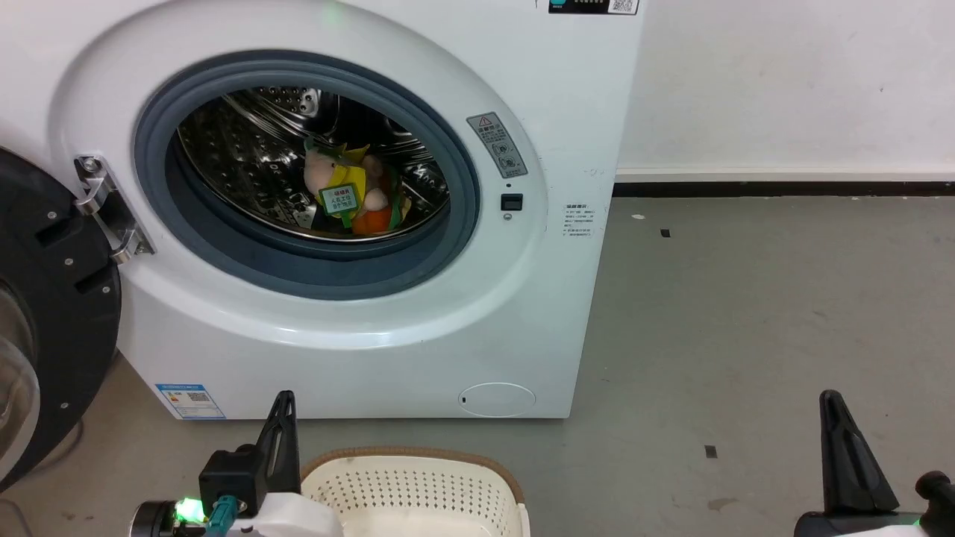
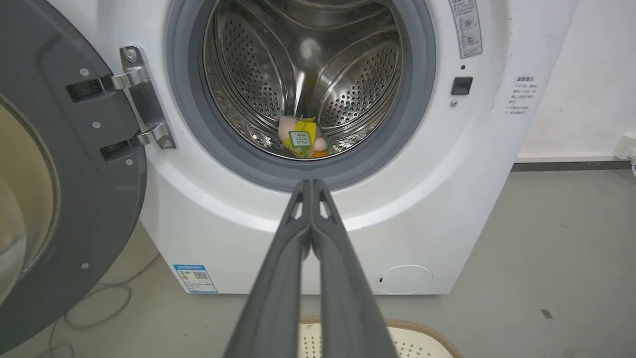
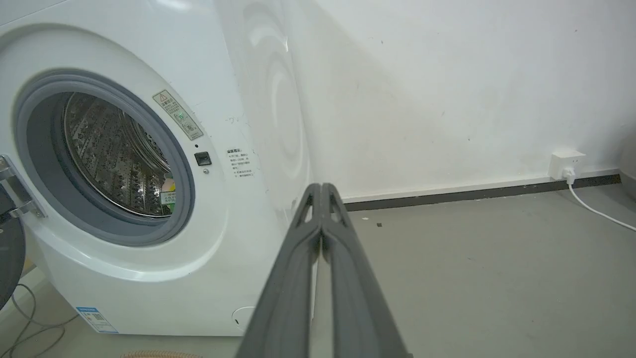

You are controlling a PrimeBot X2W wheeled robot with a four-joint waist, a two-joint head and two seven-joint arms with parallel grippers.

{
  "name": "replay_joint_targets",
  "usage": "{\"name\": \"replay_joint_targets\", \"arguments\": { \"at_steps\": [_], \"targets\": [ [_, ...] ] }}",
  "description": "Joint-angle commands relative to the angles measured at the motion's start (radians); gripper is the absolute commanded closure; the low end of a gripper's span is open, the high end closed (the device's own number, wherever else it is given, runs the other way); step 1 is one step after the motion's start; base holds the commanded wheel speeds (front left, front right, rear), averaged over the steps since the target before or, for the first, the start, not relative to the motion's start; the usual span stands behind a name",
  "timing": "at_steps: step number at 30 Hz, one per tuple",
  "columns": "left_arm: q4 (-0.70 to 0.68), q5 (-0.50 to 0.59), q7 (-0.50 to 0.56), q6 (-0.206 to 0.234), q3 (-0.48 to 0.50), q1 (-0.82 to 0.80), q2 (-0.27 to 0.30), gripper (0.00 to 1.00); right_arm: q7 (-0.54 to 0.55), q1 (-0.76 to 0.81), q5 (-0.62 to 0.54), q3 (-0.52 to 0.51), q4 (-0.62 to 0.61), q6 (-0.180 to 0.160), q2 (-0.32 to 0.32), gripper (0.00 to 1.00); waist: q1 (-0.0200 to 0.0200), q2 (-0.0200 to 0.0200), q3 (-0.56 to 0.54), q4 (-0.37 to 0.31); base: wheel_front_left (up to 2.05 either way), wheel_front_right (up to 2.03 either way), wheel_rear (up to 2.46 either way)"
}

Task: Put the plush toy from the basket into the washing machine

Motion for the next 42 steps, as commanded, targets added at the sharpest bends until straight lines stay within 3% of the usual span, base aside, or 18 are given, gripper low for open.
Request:
{"name": "replay_joint_targets", "arguments": {
  "at_steps": [1, 42],
  "targets": [
    [-0.012, 0.005, 0.008, -0.005, 0.002, 0.002, -0.002, 1.00, 0.007, -0.013, -0.009, 0.004, 0.003, 0.000, 0.000, 1.00, 0.0001, -0.0001, 0.000, 0.000, 0.00, 0.00, 0.00],
    [-0.088, 0.029, 0.089, -0.032, 0.022, 0.008, -0.015, 1.00, 0.089, -0.055, -0.084, 0.039, 0.013, 0.000, 0.000, 1.00, 0.0001, -0.0001, 0.006, -0.002, 0.00, 0.00, 0.00]
  ]
}}
